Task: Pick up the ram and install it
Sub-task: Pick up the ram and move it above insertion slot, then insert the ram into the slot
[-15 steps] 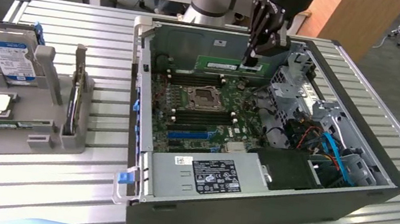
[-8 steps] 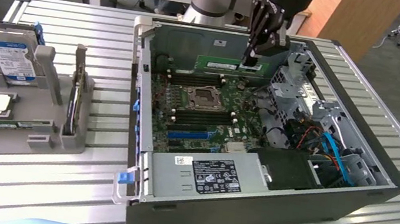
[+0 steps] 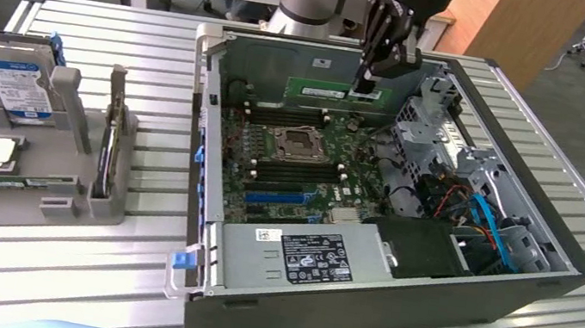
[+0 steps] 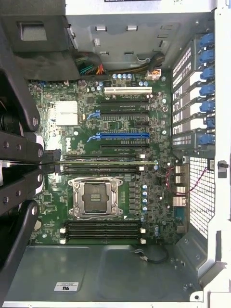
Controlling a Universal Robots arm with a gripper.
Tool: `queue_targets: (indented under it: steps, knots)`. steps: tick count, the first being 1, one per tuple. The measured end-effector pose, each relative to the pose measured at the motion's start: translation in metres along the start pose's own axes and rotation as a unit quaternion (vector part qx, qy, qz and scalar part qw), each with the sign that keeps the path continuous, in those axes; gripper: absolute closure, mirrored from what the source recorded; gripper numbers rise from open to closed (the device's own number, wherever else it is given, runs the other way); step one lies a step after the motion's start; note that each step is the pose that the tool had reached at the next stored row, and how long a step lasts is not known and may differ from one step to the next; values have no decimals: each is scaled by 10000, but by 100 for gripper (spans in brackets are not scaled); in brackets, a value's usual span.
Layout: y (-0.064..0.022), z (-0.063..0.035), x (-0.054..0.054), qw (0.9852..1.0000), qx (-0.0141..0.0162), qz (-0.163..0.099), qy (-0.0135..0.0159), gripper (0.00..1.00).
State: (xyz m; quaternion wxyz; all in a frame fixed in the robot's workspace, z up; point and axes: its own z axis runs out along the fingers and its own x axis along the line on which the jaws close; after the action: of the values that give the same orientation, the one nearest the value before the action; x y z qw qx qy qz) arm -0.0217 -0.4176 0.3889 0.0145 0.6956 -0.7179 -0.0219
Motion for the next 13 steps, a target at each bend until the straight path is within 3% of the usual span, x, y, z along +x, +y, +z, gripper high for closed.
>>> queue_targets:
  steps: [13]
  knots:
    - [2,7,-29,10000,0,1,-1,88]
